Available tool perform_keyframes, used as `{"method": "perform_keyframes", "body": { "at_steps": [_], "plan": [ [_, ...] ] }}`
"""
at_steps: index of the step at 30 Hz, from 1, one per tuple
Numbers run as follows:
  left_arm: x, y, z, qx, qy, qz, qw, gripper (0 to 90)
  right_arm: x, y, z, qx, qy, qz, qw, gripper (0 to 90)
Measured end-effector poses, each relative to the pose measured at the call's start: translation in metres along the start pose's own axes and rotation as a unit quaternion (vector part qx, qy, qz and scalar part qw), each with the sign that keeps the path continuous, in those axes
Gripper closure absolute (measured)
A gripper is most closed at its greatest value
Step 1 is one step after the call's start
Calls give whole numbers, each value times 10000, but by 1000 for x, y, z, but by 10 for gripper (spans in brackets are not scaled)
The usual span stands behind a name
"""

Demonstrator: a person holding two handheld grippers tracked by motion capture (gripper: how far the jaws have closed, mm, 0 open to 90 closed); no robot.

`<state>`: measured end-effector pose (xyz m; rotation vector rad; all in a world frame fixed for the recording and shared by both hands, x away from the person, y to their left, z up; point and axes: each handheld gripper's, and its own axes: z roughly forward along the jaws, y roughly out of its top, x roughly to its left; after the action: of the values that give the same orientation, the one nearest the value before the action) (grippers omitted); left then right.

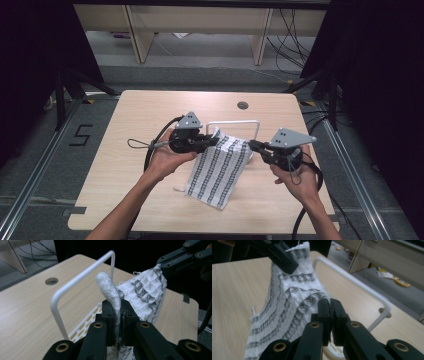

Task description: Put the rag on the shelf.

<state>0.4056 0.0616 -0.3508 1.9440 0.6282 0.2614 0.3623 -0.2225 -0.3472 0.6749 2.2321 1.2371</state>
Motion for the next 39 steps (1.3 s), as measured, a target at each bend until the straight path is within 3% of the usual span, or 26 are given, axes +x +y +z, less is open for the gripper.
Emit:
{"method": "perform_keyframes", "body": {
  "at_steps": [6, 7, 9, 10, 14, 19, 27, 39],
  "plan": [
    [-3, 24, -8, -325, 114, -11, 9994, 837, -17, 31, -12, -322, -164, 152, 9992, 883],
    [-3, 26, -9, -322, 142, -17, 9994, 837, -21, 37, -13, -383, -213, 33, 9990, 883],
    [-1, 32, -10, -442, 239, -55, 9987, 837, -23, 45, -14, -329, -231, 58, 9992, 883],
    [0, 35, -10, -499, 257, -87, 9984, 837, -26, 49, -13, -401, -350, -114, 9985, 883],
    [4, 44, -11, -648, 389, -160, 9970, 836, -32, 60, -13, -414, -392, -114, 9983, 883],
    [9, 59, -11, -701, 550, -128, 9959, 836, -42, 71, -13, -391, -487, -152, 9979, 883],
    [12, 81, -2, -644, 715, -133, 9953, 836, -59, 85, -11, -467, -719, 27, 9963, 883],
    [24, 94, 12, -604, 799, -312, 9945, 834, -83, 92, 1, -385, -886, 237, 9950, 882]
  ]
}}
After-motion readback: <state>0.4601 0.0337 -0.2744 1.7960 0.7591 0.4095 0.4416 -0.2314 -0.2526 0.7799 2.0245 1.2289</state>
